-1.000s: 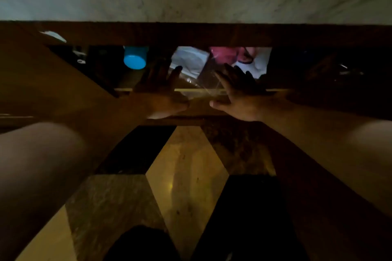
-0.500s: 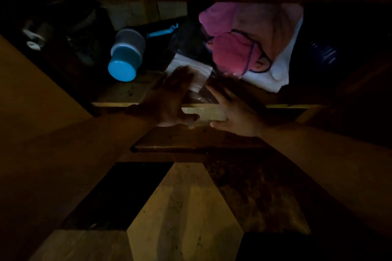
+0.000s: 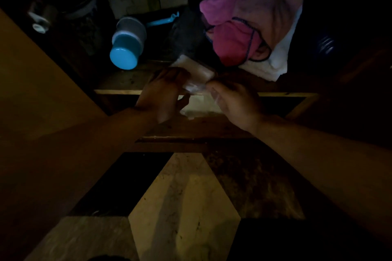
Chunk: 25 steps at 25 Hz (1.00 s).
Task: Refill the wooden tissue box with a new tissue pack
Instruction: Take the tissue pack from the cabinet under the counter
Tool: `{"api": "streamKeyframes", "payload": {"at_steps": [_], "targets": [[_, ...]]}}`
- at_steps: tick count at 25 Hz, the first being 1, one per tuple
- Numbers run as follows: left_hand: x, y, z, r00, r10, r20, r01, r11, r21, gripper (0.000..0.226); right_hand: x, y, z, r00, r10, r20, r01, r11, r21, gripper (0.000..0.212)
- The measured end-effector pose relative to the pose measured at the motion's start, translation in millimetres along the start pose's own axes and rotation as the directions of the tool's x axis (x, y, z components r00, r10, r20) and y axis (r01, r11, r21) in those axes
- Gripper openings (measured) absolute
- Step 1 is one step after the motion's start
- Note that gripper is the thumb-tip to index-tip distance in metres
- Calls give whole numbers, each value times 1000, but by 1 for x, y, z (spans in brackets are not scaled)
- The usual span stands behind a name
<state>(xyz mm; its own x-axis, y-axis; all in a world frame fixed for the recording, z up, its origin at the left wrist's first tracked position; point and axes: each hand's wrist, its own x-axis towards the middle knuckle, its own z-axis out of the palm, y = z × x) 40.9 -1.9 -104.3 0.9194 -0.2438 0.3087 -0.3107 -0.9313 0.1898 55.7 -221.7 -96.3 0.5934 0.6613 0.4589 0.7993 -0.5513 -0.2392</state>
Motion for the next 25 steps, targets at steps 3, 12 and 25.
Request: {"api": "streamKeyframes", "payload": {"at_steps": [3,12,25], "targets": [[-8,6,-25,996,-56,73,60,996,-61,46,-8,-20,-9,989,104,104,-104,995,-3,38],[-68,85,-173,955,-176,241,230,949,-218,33,1,-128,-129,963,247,103,-263,946,188,24],[-77,131,-431,937,-225,268,295,920,-258,36,105,-244,-352,939,216,266,-281,930,238,26]]}}
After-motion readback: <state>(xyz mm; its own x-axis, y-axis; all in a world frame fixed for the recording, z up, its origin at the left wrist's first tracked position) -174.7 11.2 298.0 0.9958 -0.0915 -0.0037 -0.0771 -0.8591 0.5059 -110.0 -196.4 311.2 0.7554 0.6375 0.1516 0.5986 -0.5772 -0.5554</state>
